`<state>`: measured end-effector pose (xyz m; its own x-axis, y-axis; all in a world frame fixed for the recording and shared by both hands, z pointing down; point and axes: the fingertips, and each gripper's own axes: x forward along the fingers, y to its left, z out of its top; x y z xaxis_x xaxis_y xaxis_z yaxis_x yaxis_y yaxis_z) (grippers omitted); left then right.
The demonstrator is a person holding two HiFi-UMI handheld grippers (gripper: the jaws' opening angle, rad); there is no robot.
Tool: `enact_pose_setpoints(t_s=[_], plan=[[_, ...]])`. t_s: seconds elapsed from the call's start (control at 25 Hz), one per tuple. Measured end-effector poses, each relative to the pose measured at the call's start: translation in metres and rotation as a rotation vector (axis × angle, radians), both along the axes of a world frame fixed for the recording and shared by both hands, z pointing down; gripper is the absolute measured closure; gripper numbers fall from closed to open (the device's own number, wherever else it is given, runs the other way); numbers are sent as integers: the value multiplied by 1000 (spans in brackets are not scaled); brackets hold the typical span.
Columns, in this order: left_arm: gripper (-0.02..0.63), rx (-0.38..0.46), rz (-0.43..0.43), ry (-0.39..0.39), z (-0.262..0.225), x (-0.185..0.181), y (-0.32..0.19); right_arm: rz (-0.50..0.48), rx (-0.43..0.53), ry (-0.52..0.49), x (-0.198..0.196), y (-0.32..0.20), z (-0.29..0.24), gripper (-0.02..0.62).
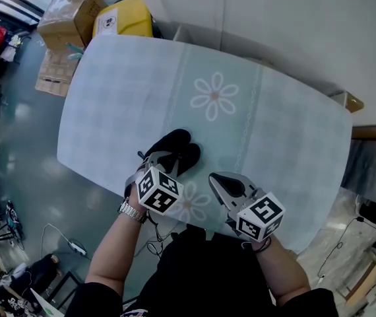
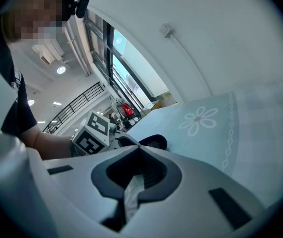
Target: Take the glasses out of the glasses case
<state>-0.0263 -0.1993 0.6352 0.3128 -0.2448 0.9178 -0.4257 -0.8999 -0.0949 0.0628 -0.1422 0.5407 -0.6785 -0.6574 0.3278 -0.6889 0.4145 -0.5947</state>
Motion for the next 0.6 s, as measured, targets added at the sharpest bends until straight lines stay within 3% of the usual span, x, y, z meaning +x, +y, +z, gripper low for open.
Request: enact_pose_setpoints(t_s=[0.24,0.6], plan=[[565,56,-90,81,-22,-9,-2,0,28,9,-1,0,-11,572],[574,43,-293,284,-64,-39,12,-20,95,37,-17,6,-39,572]])
